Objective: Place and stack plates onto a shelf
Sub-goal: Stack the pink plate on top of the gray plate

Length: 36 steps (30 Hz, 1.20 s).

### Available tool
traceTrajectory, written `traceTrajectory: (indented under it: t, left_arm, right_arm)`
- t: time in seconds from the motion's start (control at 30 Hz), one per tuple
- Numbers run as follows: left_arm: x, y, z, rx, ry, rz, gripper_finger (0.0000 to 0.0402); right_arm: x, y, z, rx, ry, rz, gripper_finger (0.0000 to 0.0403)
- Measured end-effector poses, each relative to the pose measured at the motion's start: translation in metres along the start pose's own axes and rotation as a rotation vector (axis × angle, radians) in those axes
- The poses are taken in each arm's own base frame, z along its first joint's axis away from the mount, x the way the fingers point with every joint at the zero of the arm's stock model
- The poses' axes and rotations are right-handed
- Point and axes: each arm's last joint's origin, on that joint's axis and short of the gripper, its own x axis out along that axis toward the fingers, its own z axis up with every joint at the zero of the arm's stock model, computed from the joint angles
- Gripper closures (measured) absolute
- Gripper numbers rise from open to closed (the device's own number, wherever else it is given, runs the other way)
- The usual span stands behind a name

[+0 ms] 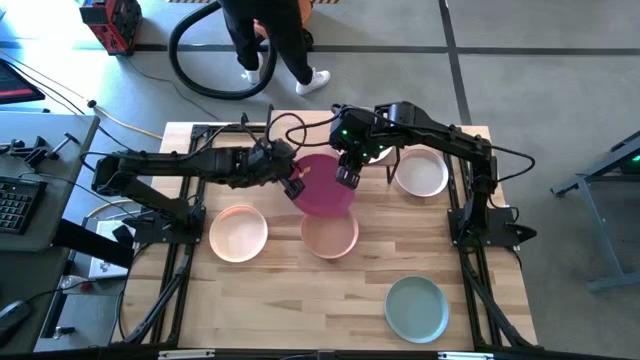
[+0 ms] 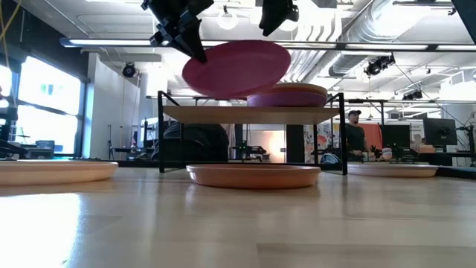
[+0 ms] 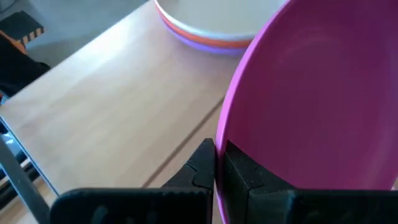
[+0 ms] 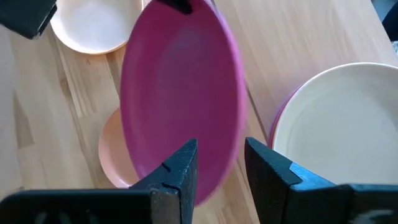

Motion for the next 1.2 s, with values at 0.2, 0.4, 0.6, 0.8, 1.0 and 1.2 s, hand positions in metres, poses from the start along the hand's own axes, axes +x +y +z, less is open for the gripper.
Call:
traceTrajectory:
  t: [0.2, 0.4, 0.6, 0.8, 1.0, 1.2]
  left_arm:
    - [-0.006, 0.004, 0.014, 0.009, -0.036, -0.004, 0.0401]
    - [-0.013, 0.005, 0.025, 0.012, -0.077, -0.006, 0.0401]
    - [-0.014, 0.006, 0.028, 0.008, -0.091, 0.003, 0.0401]
    - [-0.011, 0.012, 0.03, -0.005, -0.077, -0.005, 0.0401]
    - [-0.009, 0.016, 0.031, -0.003, -0.075, 0.004, 0.0401]
    - [-0.009, 0.016, 0.031, -0.002, -0.076, 0.007, 0.0401]
  right_arm:
    - [0.0, 0.0, 0.0, 0.001, 0.0, -0.011, 0.0293]
    - [0.0, -0.005, -0.002, 0.007, 0.009, -0.09, 0.0293]
    - [0.0, -0.01, -0.001, 0.02, 0.009, -0.102, 0.0293]
    - [0.0, -0.012, -0.001, 0.024, 0.007, -0.109, 0.0293]
    - [-0.014, -0.012, 0.003, 0.026, -0.041, -0.104, 0.0293]
    - [-0.029, -0.013, 0.005, 0.044, -0.095, -0.097, 0.0293]
